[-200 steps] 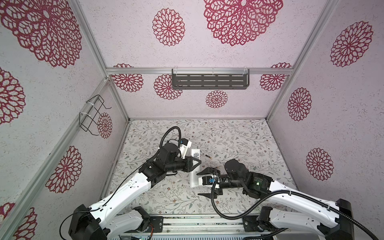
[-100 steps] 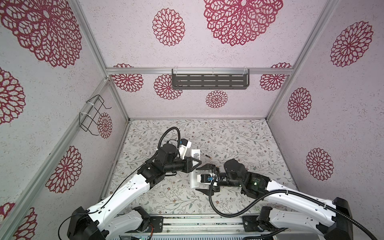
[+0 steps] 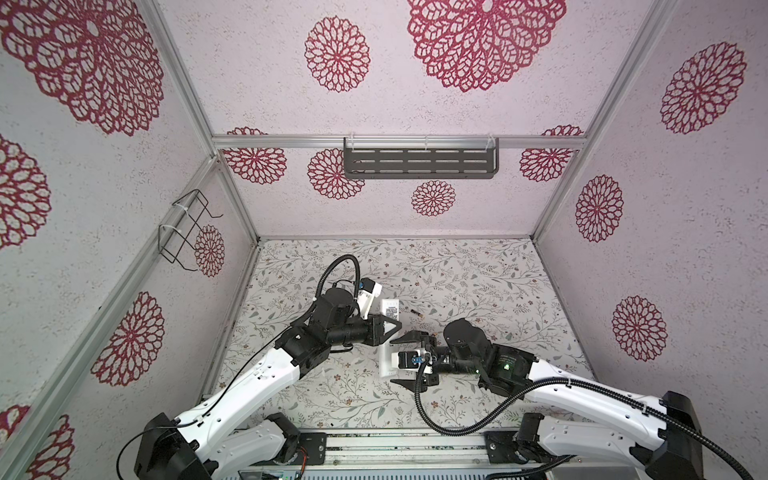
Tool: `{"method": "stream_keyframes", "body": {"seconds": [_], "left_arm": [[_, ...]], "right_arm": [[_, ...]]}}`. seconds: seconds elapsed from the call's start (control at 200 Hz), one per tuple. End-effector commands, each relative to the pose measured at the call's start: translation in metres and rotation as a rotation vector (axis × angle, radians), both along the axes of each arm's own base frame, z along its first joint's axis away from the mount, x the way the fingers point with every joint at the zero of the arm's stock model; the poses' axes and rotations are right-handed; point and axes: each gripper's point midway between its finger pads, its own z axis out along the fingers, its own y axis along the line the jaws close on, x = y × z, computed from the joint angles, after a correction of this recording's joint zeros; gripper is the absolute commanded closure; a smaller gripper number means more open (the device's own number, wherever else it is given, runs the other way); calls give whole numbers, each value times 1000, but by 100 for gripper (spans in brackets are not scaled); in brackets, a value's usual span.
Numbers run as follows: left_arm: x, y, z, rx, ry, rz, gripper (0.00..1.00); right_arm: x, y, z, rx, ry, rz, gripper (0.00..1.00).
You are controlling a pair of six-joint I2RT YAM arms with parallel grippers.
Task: Load the batteries into the remote control
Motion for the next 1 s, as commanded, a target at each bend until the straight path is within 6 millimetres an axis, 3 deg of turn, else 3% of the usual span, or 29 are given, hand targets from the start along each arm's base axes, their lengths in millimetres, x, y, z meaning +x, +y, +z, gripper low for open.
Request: {"method": "stream_keyframes", "body": {"seconds": [0.0,0.465,0.996], "left_arm": [[-3,-7,31,-82,-70,-39,98],[-5,-8,35,-98,-74,-48,98],[-4,-4,34,-91,-85,-33,98]], "right_arm": [[2,-2,-8,-48,12,-14,15],[17,8,-15,-83,8,-105,13],[-14,7,-41,-175,131,9,19]]}}
